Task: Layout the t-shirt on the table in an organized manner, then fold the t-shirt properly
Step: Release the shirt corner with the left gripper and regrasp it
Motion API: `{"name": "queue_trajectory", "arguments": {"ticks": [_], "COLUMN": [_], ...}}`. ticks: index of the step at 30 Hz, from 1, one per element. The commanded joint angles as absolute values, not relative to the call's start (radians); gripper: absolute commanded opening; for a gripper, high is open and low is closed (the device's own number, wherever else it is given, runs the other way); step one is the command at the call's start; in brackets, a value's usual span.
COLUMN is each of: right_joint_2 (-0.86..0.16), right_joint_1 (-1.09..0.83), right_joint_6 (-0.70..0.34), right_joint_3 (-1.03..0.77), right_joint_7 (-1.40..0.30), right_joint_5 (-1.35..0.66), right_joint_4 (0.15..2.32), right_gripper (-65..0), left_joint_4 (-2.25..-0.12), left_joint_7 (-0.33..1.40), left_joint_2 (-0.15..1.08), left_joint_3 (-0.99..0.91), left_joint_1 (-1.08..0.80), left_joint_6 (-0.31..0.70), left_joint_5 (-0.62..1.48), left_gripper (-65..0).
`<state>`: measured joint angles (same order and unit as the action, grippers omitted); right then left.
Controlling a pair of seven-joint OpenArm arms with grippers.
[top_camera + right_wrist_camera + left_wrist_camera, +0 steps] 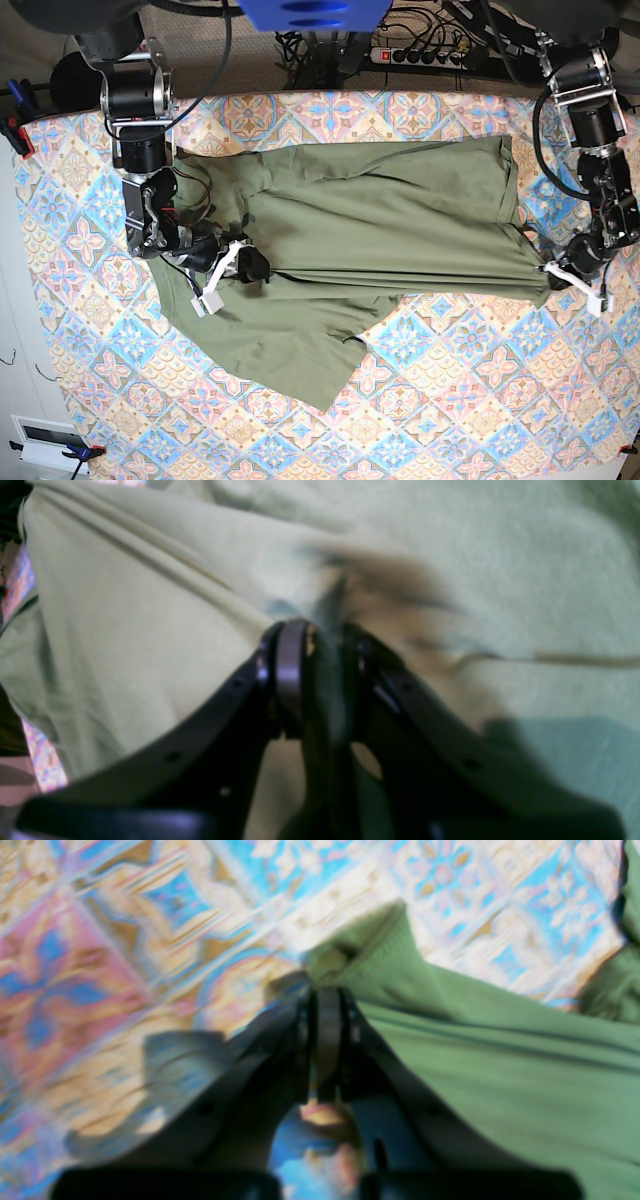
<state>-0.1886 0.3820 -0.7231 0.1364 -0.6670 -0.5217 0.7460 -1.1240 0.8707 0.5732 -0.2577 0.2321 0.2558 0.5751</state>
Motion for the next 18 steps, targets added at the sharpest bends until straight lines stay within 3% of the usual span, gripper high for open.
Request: {"name": "queue_trajectory", "arguments": {"ticks": [1, 9, 13, 18], "right_joint_2": [-0.205, -0.200, -0.200, -0.200], "right_joint_1": [0.374, 0.374, 0.372, 0.372], "right_joint_6": [-0.673, -0.673, -0.674, -0.674], "right_joint_3": [0.140, 0.139, 0.139, 0.139], "right_joint_7": [-0.765, -0.765, -0.769, -0.766], "right_joint_5": [-0.389, -0.377, -0.377, -0.375], "right_joint_4": [0.733, 0.737, 0.740, 0.740], "right_gripper": [-51.8, -51.8, -51.8, -51.8], "left_joint_4": [-1.142, -1.144, -1.201, -1.342], "left_joint_7": [0.825, 0.822, 0.825, 0.860], "left_joint_2": [0.630, 0.760, 0.740, 0.665], "left_joint_3": [-0.271, -0.274, -0.274, -0.274], "left_joint_1": [0.248, 0.131, 0.130, 0.137], "left_joint_6": [0.239, 0.240, 0.242, 0.242], "left_joint_5": [0.562, 0.573, 0.590, 0.765], "left_gripper": [-65.0, -65.0, -65.0, -65.0]}}
